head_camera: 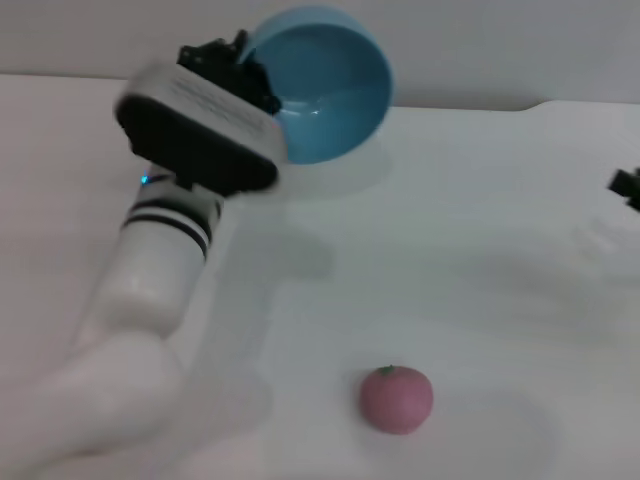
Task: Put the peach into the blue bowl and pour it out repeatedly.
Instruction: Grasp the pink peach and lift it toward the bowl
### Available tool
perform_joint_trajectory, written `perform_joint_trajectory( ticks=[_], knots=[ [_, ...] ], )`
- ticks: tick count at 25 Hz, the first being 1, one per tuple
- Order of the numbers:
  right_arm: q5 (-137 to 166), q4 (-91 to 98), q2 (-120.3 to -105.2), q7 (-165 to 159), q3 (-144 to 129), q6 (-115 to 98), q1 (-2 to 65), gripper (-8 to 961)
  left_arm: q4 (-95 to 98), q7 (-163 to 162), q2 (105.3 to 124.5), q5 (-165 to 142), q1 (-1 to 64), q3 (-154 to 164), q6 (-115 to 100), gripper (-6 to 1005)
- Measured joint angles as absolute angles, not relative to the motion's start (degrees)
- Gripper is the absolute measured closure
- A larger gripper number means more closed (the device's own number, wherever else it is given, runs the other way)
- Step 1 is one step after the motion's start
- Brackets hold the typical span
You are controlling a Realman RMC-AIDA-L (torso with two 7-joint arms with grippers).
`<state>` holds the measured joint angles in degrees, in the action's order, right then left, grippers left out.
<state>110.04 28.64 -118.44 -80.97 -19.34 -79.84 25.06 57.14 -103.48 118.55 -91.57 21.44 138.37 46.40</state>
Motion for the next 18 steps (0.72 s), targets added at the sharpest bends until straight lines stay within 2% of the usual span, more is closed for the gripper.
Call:
perform_joint_trajectory(
  ticks=[10,14,18],
  knots=[
    [110.6,28.0,-118.24,-80.6,-32.1,-79.6,29.4,473,60.9,-102.6,117.82,-74.1,16.7,109.6,1.9,1000],
    [111.0,28.1,-118.21,-81.5,-37.4,-79.3,30.8,414,58.7,-107.0,117.28,-74.8,16.2,97.9,-16.9,1000],
    [114.0,29.1,-118.20,-85.4,-42.4,-78.9,32.6,385,54.1,-119.0,113.83,-84.0,19.5,88.9,-33.4,1000]
  ],
)
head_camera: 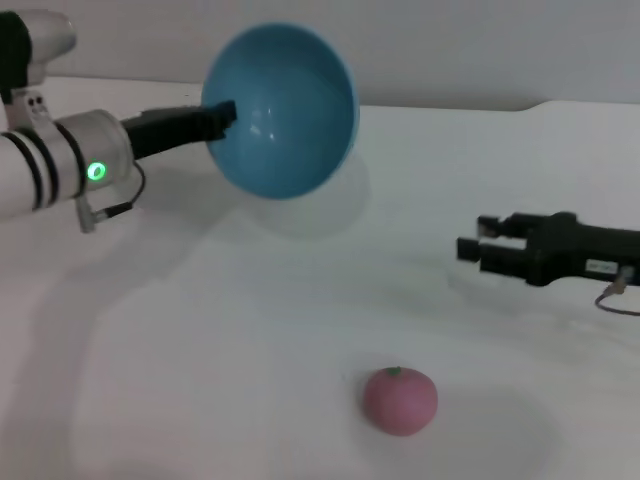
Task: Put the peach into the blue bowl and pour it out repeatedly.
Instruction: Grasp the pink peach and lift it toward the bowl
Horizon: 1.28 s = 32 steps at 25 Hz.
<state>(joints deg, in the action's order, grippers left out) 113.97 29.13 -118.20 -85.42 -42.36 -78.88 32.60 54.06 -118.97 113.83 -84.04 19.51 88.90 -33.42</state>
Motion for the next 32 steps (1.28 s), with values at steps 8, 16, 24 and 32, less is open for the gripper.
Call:
perform_joint_trajectory(
  ticks=[8,16,24,32],
  knots=[
    [118.1,30.3,-118.46,-93.0,-54.9,-78.8,37.4,385,50.7,-145.9,111.33,-120.6,28.0,75.7,-56.4,999],
    [118.1,31.1,-118.89,-101.0,-72.7,-74.8,41.7,385,59.6,-152.7,116.43,-142.9,29.9,70.8,-68.9,999],
    [118.1,36.4,-118.98,-108.4,-86.4,-73.3,41.7,386,61.0,-153.8,117.56,-146.1,31.4,70.7,-70.5,999],
    [118.2,37.0,-119.01,-112.7,-94.0,-73.2,43.2,385,60.9,-153.9,117.68,-146.3,32.3,70.7,-70.6,999]
  ],
)
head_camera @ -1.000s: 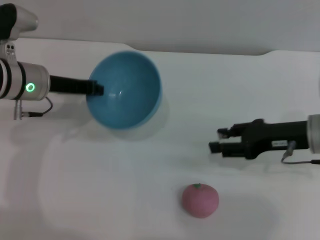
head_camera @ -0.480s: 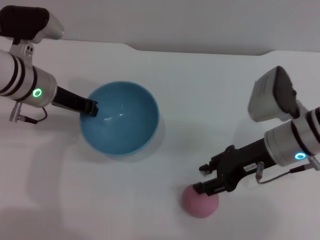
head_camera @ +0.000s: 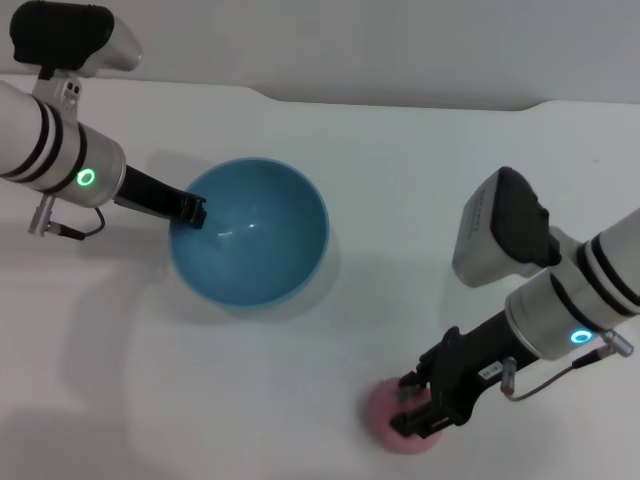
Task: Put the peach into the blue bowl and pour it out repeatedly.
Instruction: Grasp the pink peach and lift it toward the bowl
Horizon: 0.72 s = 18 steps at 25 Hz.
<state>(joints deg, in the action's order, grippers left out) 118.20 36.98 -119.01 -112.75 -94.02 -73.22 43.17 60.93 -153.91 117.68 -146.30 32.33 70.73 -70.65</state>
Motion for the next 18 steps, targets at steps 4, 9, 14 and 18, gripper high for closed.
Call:
perform_joint_trajectory(
  ticks=[4,9,14,18],
  knots=[
    [118.3,37.0,-119.00,-114.6,-97.0,-73.3,43.6,397,60.9,-153.9,117.70,-146.3,32.7,70.7,-70.5,999],
    [119.4,37.0,-119.00,-115.2,-98.3,-73.2,43.8,416,60.9,-153.9,117.77,-146.3,33.2,70.7,-70.5,999],
    [121.0,37.3,-119.00,-115.3,-98.0,-71.5,43.5,436,60.8,-154.0,117.78,-146.2,33.6,70.5,-70.4,999],
    [120.9,37.8,-118.97,-114.3,-97.1,-72.5,42.9,561,60.6,-154.0,117.78,-146.1,33.8,70.6,-70.3,999]
  ],
)
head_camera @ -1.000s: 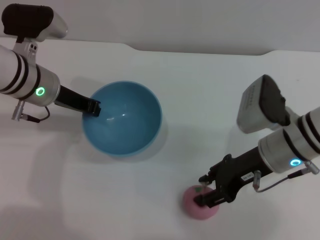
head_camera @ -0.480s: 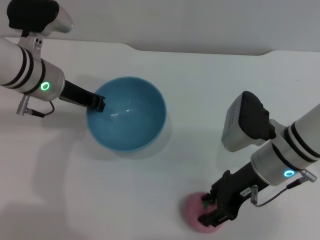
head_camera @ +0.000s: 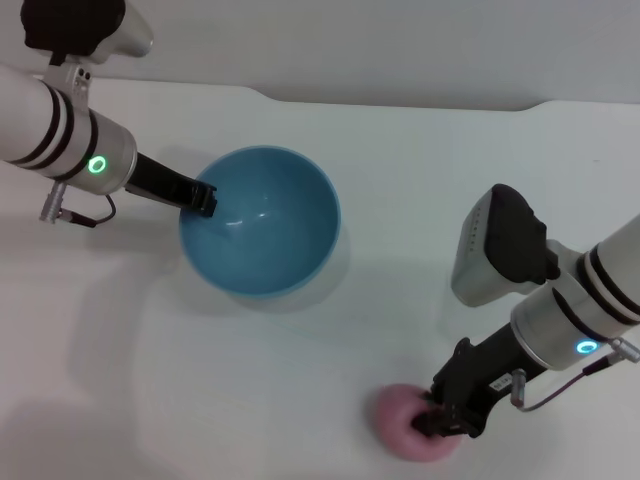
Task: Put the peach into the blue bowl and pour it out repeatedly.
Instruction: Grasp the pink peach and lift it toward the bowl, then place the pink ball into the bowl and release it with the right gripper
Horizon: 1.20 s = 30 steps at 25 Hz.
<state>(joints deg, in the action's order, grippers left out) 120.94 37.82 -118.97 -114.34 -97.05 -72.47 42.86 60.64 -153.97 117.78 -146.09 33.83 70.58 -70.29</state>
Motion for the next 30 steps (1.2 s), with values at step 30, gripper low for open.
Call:
perform_joint_trajectory(
  ticks=[30],
  knots=[
    [115.4,49.1,-118.76,-96.9,-55.8,-95.1,33.4,859,55.1,-161.4,118.71,-136.5,43.1,94.9,-70.1,1000]
  ],
)
